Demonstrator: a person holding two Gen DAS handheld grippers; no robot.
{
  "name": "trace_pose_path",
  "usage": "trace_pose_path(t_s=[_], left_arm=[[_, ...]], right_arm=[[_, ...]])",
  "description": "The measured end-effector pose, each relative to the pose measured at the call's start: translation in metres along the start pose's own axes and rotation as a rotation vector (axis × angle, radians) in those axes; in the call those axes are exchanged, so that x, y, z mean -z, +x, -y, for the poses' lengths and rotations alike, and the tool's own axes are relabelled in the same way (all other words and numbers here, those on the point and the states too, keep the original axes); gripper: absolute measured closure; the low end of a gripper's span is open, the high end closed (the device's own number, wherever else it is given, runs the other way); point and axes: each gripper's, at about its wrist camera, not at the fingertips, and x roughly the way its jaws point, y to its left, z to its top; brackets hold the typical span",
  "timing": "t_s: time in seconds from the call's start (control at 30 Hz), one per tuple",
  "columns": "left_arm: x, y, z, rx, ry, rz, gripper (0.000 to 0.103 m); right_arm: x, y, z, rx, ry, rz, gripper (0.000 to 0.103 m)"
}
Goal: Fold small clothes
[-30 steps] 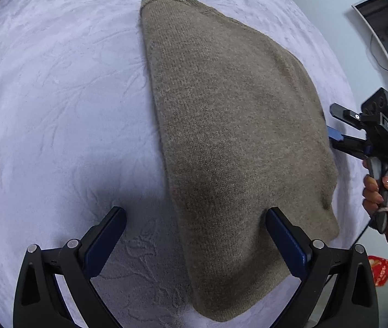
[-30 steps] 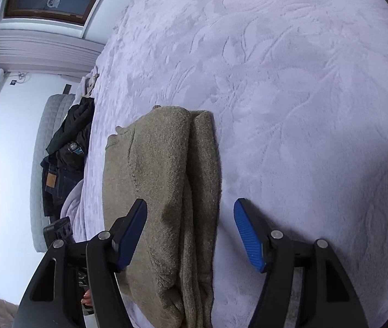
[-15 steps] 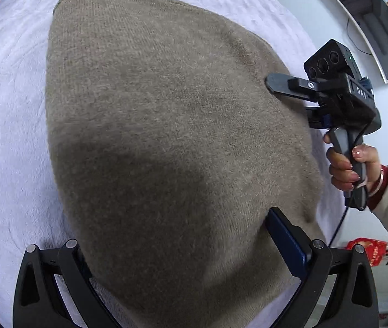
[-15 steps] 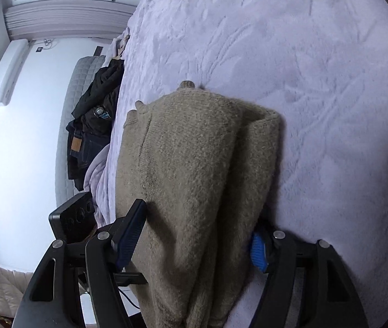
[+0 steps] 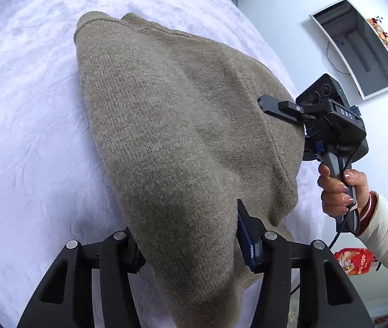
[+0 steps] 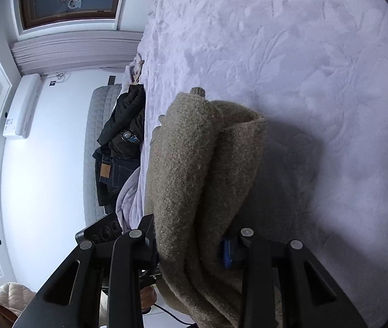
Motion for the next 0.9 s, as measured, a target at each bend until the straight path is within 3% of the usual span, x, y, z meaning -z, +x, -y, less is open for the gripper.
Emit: trace_pose_path(t_s=[0.27,0.5,0.6,0.7,0.8,0.83,0.87,0.9], left_arm=[[0.052,-0.06,-0.012,-0.02,0.001,0.005,0.048],[0.102,-0.091,-0.043,-0.088,-0.024,-0.035,0.048],[0.126,-0.087,-0.059,-0.168,-0.032,-0.061,0.048],[0.139,-0.081,-0.075,-0.257,-0.071,-0.085,0.038],[0.149,-0.1,-0.076,-0.286,-0.083,-0.04,0.035],[0.154,-0.108,-0.075,-0.323,-0.073,-0.026,0.035],[0.157,-0.115,-0.078,-0.359,-0.066,-0.021,0.031],[0.162,-0.123,-0.078,-0.398,-0.063,-0.02,0.018]], right_arm=[[0.048,0.022,-0.05,-0.016,-0.014,-0.036,0.068],[0.105,0.072,-0.05,-0.037,0.034,-0.078,0.068],[0.12,0.093,-0.04,-0.012,0.049,-0.094,0.068],[0.126,0.111,-0.025,0.097,0.048,-0.107,0.068],[0.123,0.108,-0.024,0.21,0.05,-0.062,0.058],[0.123,0.104,-0.028,0.264,0.037,-0.048,0.047],[0.124,0.099,-0.033,0.338,0.01,-0.036,0.043],[0.126,0.093,-0.038,0.397,-0.019,-0.03,0.042]])
